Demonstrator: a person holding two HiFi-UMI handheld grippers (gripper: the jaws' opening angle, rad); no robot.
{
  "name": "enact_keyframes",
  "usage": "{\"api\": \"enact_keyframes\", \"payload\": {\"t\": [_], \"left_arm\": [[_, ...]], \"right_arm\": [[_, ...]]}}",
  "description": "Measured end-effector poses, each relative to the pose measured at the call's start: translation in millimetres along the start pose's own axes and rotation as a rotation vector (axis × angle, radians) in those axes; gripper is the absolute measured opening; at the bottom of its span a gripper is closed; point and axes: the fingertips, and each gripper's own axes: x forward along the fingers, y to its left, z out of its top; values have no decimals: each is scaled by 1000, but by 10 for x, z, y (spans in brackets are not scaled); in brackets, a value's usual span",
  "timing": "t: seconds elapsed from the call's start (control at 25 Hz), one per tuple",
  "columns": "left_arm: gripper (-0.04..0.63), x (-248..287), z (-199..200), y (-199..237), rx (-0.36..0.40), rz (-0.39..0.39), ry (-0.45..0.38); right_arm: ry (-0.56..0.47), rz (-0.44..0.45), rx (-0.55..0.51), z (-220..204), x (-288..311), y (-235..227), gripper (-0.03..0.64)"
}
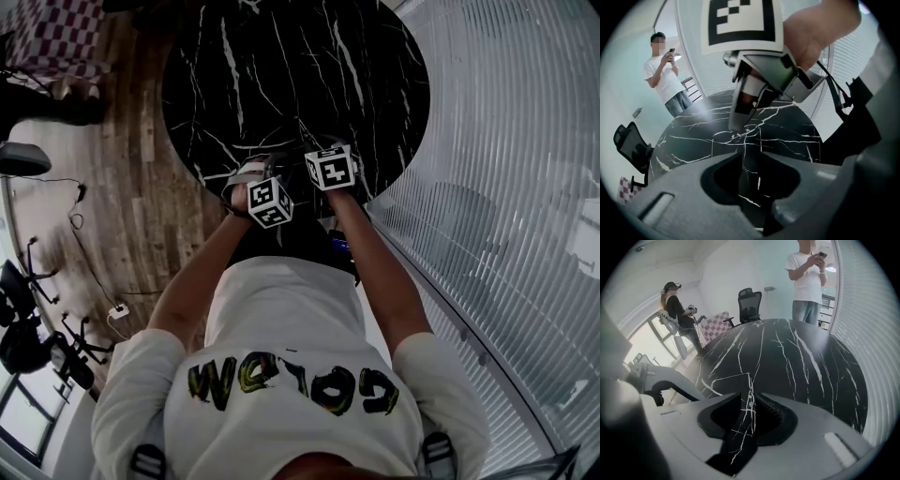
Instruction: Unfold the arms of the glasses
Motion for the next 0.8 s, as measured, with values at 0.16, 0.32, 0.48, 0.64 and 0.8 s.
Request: {"api": "enact_keyframes", "payload": {"t": [0.16,0.32,0.48,0.64,0.8], "left_arm": [[99,-265,102,149,-81,31,-51],[98,-621,307,316,-207,66,-144],[79,-1060,605,474,-339,98,-268],[46,-1477,958,708,-416,138,-400],[7,-1938,1255,744,-467,155,-501]], "right_arm": [[-49,-6,-19,113,-224,6,103],[-139,-22,-54,273,-592,26,85],[-249,-29,-67,418,-1064,87,49],[-369,-23,-78,650,-1536,141,8],[-462,12,-85,743,-2060,356,3]]}}
